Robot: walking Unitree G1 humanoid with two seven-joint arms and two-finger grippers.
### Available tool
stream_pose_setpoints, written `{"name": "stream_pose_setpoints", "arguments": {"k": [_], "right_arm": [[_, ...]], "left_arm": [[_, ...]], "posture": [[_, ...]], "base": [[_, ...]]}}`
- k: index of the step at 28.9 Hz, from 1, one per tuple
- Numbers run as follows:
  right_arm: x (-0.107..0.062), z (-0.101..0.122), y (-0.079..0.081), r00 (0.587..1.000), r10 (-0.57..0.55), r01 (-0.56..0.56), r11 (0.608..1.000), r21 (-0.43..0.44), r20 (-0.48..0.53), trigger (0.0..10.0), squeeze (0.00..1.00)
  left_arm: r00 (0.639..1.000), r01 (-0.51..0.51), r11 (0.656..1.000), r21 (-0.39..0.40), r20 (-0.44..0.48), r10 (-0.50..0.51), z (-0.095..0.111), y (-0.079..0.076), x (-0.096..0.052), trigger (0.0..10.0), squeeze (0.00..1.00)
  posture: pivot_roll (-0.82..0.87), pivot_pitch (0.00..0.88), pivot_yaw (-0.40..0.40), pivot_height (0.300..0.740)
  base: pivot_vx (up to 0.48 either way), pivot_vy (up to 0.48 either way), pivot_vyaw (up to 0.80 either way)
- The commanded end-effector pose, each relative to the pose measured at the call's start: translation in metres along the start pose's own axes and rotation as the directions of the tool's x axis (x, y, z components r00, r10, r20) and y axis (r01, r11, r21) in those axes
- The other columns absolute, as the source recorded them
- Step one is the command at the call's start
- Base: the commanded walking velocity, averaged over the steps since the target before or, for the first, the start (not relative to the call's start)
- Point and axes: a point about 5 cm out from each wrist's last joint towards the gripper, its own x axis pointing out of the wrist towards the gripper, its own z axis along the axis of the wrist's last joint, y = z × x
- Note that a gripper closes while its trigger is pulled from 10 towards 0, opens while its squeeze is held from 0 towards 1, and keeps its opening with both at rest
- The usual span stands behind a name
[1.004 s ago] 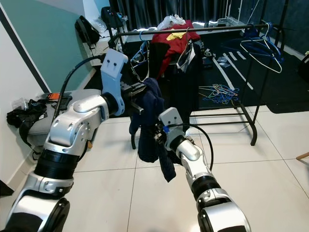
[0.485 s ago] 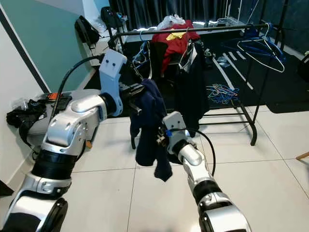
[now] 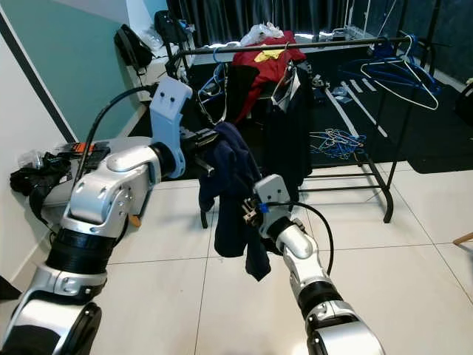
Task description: Hang hanger
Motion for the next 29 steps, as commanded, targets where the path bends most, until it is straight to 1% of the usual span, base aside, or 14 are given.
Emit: {"name": "stream_pose_setpoints", "arguments": {"k": [1, 2, 6, 8, 9, 10, 11, 13, 14, 22, 23, 27, 28, 29], "right_arm": [[0.003, 0.006, 0.0, 0.999, -0.003, 0.003, 1.0, 0.002, 0.035, 10.0, 0.0], [0.002, 0.008, -0.001, 0.998, -0.016, 0.016, 1.0, 0.002, 0.057, 10.0, 0.0], [-0.002, 0.009, -0.004, 0.995, -0.05, 0.05, 0.999, 0.003, 0.086, 10.0, 0.0], [-0.002, 0.009, -0.004, 0.995, -0.05, 0.05, 0.999, 0.003, 0.086, 10.0, 0.0], [-0.006, 0.008, -0.004, 0.993, -0.068, 0.068, 0.998, 0.007, 0.092, 10.0, 0.0], [-0.006, 0.008, -0.004, 0.993, -0.068, 0.068, 0.998, 0.007, 0.092, 10.0, 0.0], [-0.01, 0.004, -0.002, 0.994, -0.07, 0.069, 0.998, 0.013, 0.089, 10.0, 0.0], [-0.01, 0.004, -0.002, 0.994, -0.07, 0.069, 0.998, 0.013, 0.089, 10.0, 0.0], [-0.013, 0.001, 0.001, 0.994, -0.061, 0.059, 0.998, 0.022, 0.087, 10.0, 0.0], [-0.017, -0.001, 0.003, 0.995, -0.056, 0.053, 0.998, 0.029, 0.086, 10.0, 0.0], [-0.021, -0.003, 0.005, 0.995, -0.047, 0.045, 0.999, 0.031, 0.086, 10.0, 0.0], [-0.021, -0.003, 0.005, 0.995, -0.047, 0.045, 0.999, 0.031, 0.086, 10.0, 0.0], [-0.027, -0.007, 0.009, 0.997, -0.015, 0.013, 0.999, 0.031, 0.08, 10.0, 0.0], [-0.027, -0.007, 0.009, 0.997, -0.015, 0.013, 0.999, 0.031, 0.08, 10.0, 0.0]], "left_arm": [[1.0, -0.02, 0.999, 0.027, 0.017, 0.019, 0.007, 0.007, -0.002, 10.0, 0.0], [1.0, -0.022, 0.999, 0.029, 0.012, 0.022, 0.006, 0.008, -0.002, 10.0, 0.0], [1.0, -0.03, 0.999, 0.03, 0.003, 0.03, 0.003, 0.011, -0.004, 10.0, 0.0], [1.0, -0.03, 0.999, 0.03, 0.003, 0.03, 0.003, 0.011, -0.004, 10.0, 0.0], [0.999, -0.035, 0.999, 0.028, -0.001, 0.035, 0.002, 0.013, -0.005, 10.0, 0.0], [0.999, -0.035, 0.999, 0.028, -0.001, 0.035, 0.002, 0.013, -0.005, 10.0, 0.0], [0.999, -0.043, 0.999, 0.027, -0.005, 0.043, 0.0, 0.015, -0.005, 10.0, 0.0], [0.999, -0.043, 0.999, 0.027, -0.005, 0.043, 0.0, 0.015, -0.005, 10.0, 0.0], [0.999, -0.05, 0.998, 0.031, -0.01, 0.05, -0.002, 0.017, -0.006, 10.0, 0.0], [0.998, -0.056, 0.998, 0.036, -0.015, 0.056, -0.004, 0.018, -0.006, 10.0, 0.0], [0.998, -0.066, 0.997, 0.037, -0.016, 0.066, -0.006, 0.02, -0.007, 10.0, 0.0], [0.998, -0.066, 0.997, 0.037, -0.016, 0.066, -0.006, 0.02, -0.007, 10.0, 0.0], [0.997, -0.082, 0.996, 0.033, -0.011, 0.083, -0.007, 0.022, -0.007, 10.0, 0.0], [0.997, -0.082, 0.996, 0.033, -0.011, 0.083, -0.007, 0.022, -0.007, 10.0, 0.0]], "posture": [[0.07, 0.0, 0.104, 0.74], [0.06, 0.0, 0.107, 0.74], [0.06, 0.0, 0.108, 0.74], [0.06, 0.0, 0.108, 0.74], [0.06, 0.0, 0.109, 0.74], [0.06, 0.0, 0.109, 0.74], [0.06, 0.0, 0.111, 0.74], [0.06, 0.0, 0.111, 0.74], [0.06, 0.0, 0.108, 0.74], [0.06, 0.0, 0.105, 0.74], [0.05, 0.0, 0.102, 0.74], [0.05, 0.0, 0.102, 0.74], [0.05, 0.0, 0.105, 0.74], [0.05, 0.0, 0.105, 0.74]], "base": [[0.0, 0.0, 0.0], [0.0, 0.0, 0.0], [0.0, 0.0, 0.0], [0.0, 0.0, 0.0], [0.0, 0.0, 0.0], [0.0, 0.0, 0.0], [0.0, 0.0, 0.0], [0.0, 0.0, 0.0], [0.0, 0.0, 0.0], [0.0, 0.0, 0.0], [0.0, 0.0, 0.0], [0.0, 0.0, 0.0], [0.0, 0.0, 0.0], [0.0, 0.0, 0.0]]}}
